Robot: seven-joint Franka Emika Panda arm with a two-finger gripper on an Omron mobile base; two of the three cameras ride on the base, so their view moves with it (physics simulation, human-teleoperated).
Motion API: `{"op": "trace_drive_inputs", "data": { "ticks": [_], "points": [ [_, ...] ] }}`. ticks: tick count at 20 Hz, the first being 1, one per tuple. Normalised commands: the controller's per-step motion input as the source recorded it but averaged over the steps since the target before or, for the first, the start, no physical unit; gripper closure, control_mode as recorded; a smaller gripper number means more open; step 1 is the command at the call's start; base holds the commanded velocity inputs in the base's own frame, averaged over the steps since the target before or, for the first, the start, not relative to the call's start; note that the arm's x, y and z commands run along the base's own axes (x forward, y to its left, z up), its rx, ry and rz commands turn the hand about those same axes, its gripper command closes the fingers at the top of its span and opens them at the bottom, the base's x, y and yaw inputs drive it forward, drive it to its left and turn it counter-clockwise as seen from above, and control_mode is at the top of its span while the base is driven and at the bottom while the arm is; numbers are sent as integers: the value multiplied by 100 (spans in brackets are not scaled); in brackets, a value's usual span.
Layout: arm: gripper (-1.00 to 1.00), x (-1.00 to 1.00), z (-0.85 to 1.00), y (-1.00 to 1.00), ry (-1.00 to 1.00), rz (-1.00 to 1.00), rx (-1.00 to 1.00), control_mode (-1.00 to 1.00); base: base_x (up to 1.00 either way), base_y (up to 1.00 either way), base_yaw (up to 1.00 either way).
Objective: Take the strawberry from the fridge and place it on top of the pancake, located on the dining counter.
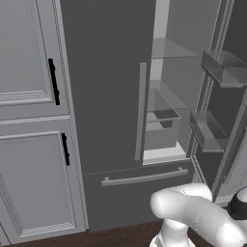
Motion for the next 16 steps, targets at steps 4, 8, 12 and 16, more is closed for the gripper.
{"op": "trace_drive_inputs", "data": {
  "ticks": [4,8,12,16],
  "points": [
    [100,-37,-15,-100,-14,-7,20,-100,0,0,0],
    [100,-100,74,-53,-43,-3,17,-100,0,0,0],
    [100,-100,80,31,-49,-2,-7,-100,0,0,0],
    [100,-100,69,100,-35,-1,-30,-100,0,0,0]
  ]
}}
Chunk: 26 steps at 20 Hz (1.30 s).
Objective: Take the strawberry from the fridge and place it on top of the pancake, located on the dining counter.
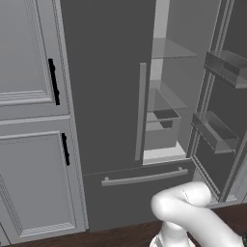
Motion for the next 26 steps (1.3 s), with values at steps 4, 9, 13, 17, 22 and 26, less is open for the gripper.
{"op": "trace_drive_inputs", "data": {
  "ticks": [4,9,13,17,22,26],
  "points": [
    [100,-80,51,100,-8,-4,-44,-100,0,0,0],
    [100,-41,52,100,8,-10,-49,-100,0,0,0],
    [100,-10,34,100,23,-25,-30,-100,0,0,0],
    [100,0,24,100,26,-31,-20,-100,0,0,0],
    [100,-1,14,95,34,-27,-1,-100,0,0,0],
    [100,3,13,82,33,-23,0,-100,0,0,0]
  ]
}}
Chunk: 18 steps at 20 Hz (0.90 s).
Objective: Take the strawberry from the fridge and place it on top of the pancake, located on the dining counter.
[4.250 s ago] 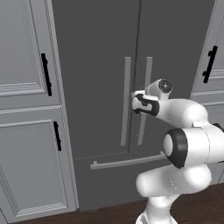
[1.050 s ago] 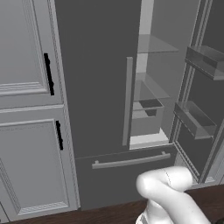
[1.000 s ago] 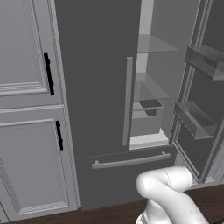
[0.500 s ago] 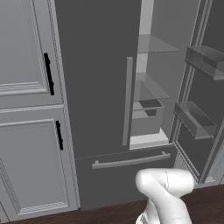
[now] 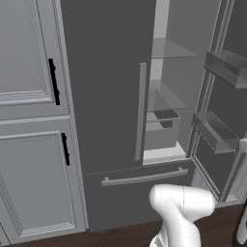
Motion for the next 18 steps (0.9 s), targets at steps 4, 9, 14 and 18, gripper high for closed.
{"op": "trace_drive_inputs", "data": {
  "ticks": [4,9,14,18],
  "points": [
    [100,30,34,53,31,0,-1,-100,0,0,0],
    [100,35,11,14,44,1,7,-100,0,0,0],
    [-100,49,-6,57,23,0,3,-100,0,0,0],
    [-100,47,-14,40,-3,0,0,-100,0,0,0]
  ]
}}
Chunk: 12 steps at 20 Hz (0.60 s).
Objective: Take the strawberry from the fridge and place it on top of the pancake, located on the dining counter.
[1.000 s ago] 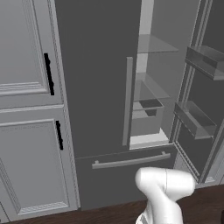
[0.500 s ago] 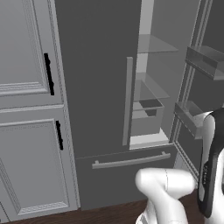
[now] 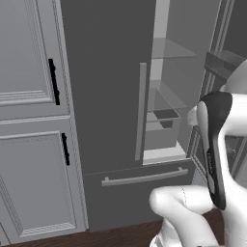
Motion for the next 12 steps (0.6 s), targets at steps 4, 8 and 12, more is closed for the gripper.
{"op": "trace_drive_inputs", "data": {
  "ticks": [4,8,12],
  "points": [
    [-100,56,-17,36,-19,0,0,-100,0,0,0],
    [-100,64,-2,36,-4,-1,0,-100,0,0,0],
    [-100,66,0,30,0,0,0,-100,0,0,0]
  ]
}}
